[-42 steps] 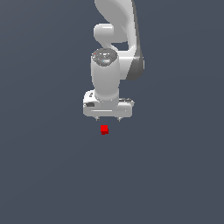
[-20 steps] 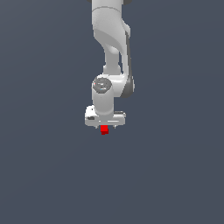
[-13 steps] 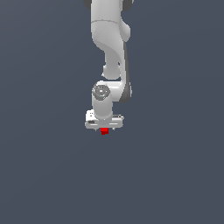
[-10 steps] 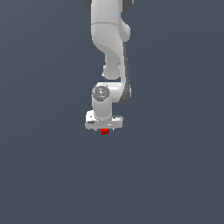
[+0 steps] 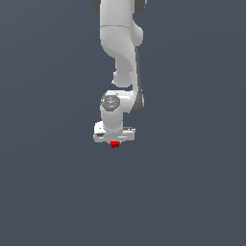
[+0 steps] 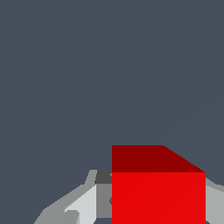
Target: Pick up the red cube and move it to a goal position.
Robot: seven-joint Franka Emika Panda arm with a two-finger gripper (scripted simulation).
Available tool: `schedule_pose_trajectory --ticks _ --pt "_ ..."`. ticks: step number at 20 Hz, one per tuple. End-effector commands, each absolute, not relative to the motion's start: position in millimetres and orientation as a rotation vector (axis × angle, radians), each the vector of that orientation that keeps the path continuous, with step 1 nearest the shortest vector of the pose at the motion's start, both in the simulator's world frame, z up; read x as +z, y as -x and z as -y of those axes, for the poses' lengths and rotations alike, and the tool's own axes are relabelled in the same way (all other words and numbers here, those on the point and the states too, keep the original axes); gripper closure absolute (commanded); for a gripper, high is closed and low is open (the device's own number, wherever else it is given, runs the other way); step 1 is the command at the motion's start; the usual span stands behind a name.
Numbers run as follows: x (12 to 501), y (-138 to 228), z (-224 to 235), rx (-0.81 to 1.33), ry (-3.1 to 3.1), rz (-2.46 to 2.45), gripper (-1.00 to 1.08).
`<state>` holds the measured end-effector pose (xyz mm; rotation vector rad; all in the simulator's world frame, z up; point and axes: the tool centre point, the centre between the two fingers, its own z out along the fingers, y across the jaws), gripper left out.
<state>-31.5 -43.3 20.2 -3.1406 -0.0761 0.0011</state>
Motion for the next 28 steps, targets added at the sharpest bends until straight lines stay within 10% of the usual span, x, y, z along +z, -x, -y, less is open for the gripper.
schedule_pose_trajectory --ticks 1,28 --pt "20 31 43 0.0 3.141 0.077 1.08" --pt "198 -1 -61 0.0 3.142 0.076 1.08"
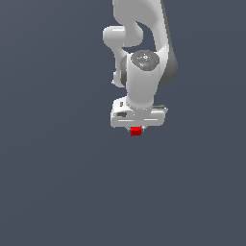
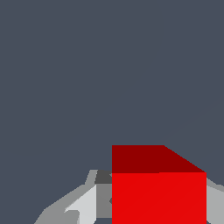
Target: Pick up the red cube and move it to a goal position.
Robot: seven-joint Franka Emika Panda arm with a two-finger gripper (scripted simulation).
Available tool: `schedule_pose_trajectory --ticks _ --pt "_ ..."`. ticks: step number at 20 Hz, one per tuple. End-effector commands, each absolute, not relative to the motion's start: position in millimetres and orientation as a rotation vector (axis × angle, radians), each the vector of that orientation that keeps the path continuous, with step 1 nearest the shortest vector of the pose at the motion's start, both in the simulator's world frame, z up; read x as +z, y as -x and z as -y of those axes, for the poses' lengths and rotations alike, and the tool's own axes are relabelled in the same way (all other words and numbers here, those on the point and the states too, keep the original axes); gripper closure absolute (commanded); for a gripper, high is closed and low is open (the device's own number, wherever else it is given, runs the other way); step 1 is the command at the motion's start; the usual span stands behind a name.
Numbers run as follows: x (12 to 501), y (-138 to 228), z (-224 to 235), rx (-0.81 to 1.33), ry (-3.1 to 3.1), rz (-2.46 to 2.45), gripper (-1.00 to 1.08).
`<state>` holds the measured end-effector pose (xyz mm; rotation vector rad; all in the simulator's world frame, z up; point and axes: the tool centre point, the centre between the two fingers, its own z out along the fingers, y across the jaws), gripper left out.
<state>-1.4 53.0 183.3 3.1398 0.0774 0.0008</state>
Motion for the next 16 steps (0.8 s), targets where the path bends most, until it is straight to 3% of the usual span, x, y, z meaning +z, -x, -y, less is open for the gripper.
schedule_pose_trajectory --ticks 1,8,16 --pt "206 -3 -66 0.0 -3.139 -0.076 1.08" --pt "247 -13 -90 0.0 -3.14 -0.076 1.08" --pt "262 -17 -99 0.0 -3.141 -0.077 1.08"
